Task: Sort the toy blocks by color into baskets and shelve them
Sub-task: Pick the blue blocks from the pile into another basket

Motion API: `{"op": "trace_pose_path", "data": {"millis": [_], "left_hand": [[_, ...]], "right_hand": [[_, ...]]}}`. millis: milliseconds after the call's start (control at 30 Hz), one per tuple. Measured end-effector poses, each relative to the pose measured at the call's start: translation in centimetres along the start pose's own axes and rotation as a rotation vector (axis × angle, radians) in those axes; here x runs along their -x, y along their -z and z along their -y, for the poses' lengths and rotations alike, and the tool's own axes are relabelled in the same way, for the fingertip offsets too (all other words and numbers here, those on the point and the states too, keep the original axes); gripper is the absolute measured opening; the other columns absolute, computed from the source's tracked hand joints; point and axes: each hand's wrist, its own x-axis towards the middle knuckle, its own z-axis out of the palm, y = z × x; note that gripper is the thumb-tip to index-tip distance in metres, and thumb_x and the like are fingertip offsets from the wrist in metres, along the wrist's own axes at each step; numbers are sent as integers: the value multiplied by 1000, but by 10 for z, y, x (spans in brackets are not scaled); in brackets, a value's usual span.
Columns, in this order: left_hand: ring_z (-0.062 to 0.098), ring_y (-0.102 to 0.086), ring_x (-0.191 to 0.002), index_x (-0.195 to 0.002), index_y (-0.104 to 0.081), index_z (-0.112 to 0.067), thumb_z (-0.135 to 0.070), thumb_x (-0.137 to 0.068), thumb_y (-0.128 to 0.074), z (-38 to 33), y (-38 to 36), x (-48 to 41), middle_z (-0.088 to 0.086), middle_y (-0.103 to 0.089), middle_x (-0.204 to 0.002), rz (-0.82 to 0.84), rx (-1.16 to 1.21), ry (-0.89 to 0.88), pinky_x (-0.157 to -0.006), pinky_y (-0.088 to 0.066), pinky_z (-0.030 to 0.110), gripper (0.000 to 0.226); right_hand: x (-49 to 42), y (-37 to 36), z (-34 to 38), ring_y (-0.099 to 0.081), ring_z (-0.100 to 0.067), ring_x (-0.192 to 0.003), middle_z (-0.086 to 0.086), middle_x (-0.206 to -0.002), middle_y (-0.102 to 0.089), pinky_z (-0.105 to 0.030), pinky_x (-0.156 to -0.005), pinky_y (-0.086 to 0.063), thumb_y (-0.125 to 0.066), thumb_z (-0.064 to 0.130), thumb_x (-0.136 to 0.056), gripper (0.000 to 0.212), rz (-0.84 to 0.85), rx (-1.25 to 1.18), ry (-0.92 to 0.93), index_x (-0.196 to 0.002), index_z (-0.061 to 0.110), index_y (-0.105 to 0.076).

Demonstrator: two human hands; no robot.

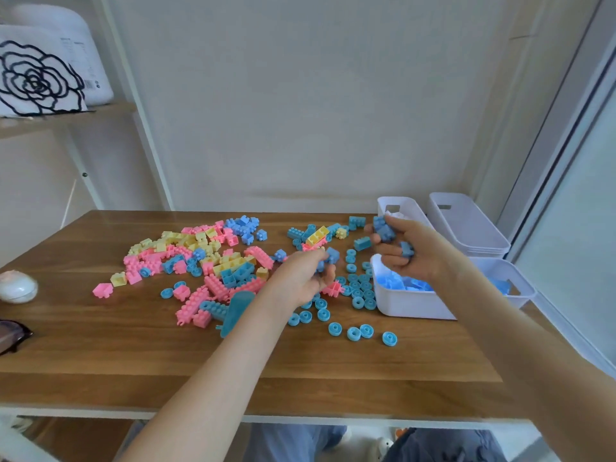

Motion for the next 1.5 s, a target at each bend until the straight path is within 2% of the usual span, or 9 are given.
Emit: {"op": "trace_pose_path", "data": {"millis": [200,367,567,700,867,1000,1100,1333,1500], "left_hand": [[8,-46,-71,-110,-52,-21,-30,-98,-50,18,-52,-4,-5,-50,-93,104,-1029,-391,-54,-38,22,16],[11,-54,-81,-118,-48,-17,-29,-100,-45,31,-87,-14,2,-58,-106,57,-1354,-763,-60,-40,23,23],[16,-53,-109,-126,-46,-19,-22,-99,-47,49,-117,-19,2,-53,-128,304,-1444,-811,-84,-43,26,28],[16,-55,-112,-133,-45,-22,-25,-99,-45,56,-119,-22,1,-55,-130,460,-1606,-682,-92,-47,31,34],[14,-54,-111,-132,-50,-20,-25,-99,-45,49,-107,-20,0,-54,-131,374,-1617,-844,-89,-48,28,33],[7,-54,-108,-128,-53,-23,-20,-100,-44,30,-84,-14,-3,-58,-127,350,-1495,-875,-85,-47,21,30],[5,-55,-109,-127,-53,-26,-21,-100,-43,14,-57,-5,-7,-59,-125,299,-1450,-915,-87,-48,21,29],[11,-62,-99,-123,-57,-29,-25,-100,-44,-32,47,4,-15,-62,-112,66,-1510,-782,-86,-52,31,27],[4,-54,-100,-127,-50,-29,-23,-100,-44,-51,103,11,-13,-57,-109,-20,-1448,-724,-81,-42,18,29]], "right_hand": [[43,73,28,-35,-11,-46,-9,-83,-61,-17,-37,-27,-44,30,-99,27,-271,733,119,-107,8,-57],[62,98,32,-32,-13,-50,-7,-82,-63,-21,-42,-23,-53,24,-96,19,-353,923,162,-103,7,-57],[65,103,31,-43,-12,-53,-8,-85,-61,-22,-47,-34,-60,23,-91,22,-382,986,246,-110,12,-57],[68,109,33,-60,-13,-81,-1,-100,-63,-19,-66,-49,-58,19,-91,23,-364,1266,215,-114,21,-58],[68,106,37,-63,-15,-87,-1,-101,-65,-21,-63,-48,-46,15,-96,25,-394,1353,287,-115,23,-58],[55,94,39,-64,-18,-89,-4,-100,-66,-34,-91,-50,-41,10,-97,25,-399,1329,393,-109,18,-62],[42,75,33,-62,-16,-87,-3,-99,-65,-26,-85,-49,-39,10,-99,27,-395,1354,475,-109,18,-63],[8,-3,6,-54,-1,-86,16,-95,-57,-15,-79,-42,-40,22,-100,25,-124,1411,494,-116,21,-60],[-38,-60,-20,-57,-13,-99,3,-113,-60,-23,-80,-43,-42,25,-99,29,53,1505,469,-123,16,-56]]}}
